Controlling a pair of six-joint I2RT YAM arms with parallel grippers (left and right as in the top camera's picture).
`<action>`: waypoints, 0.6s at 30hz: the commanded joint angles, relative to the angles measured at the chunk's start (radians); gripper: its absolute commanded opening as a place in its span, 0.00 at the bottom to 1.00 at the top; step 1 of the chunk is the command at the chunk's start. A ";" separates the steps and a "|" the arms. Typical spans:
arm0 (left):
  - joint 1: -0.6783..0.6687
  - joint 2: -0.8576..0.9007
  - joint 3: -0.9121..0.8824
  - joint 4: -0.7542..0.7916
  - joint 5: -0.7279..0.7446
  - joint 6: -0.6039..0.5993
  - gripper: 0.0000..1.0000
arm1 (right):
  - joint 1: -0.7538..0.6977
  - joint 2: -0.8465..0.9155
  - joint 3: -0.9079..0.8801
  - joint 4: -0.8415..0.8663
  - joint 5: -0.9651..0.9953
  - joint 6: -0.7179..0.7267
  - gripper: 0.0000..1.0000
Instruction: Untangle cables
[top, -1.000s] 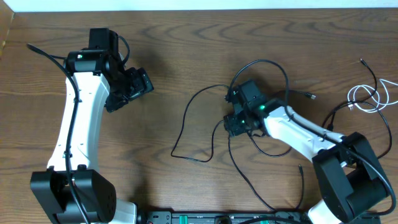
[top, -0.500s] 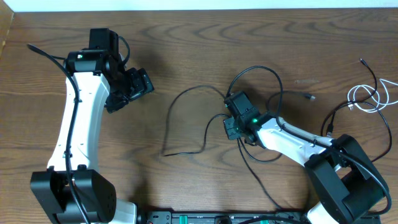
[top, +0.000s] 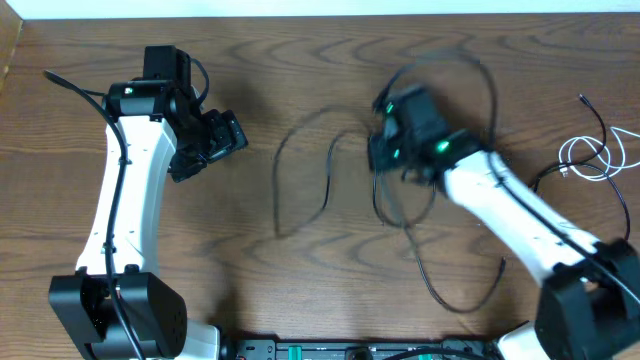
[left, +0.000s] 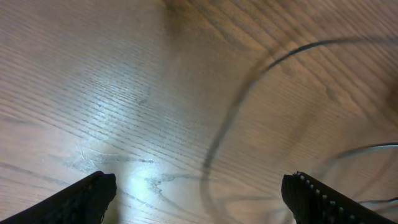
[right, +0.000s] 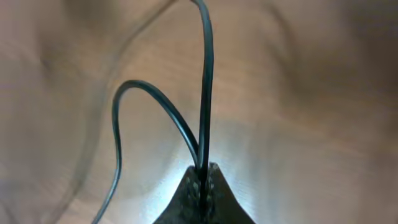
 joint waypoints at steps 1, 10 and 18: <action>0.003 -0.014 -0.002 -0.004 0.001 -0.005 0.91 | -0.097 -0.032 0.170 -0.056 -0.013 -0.027 0.01; 0.003 -0.014 -0.002 -0.003 0.000 -0.005 0.91 | -0.395 -0.032 0.564 -0.157 -0.011 -0.100 0.01; 0.003 -0.014 -0.002 -0.003 0.001 -0.005 0.91 | -0.675 -0.032 0.672 -0.217 0.021 -0.122 0.01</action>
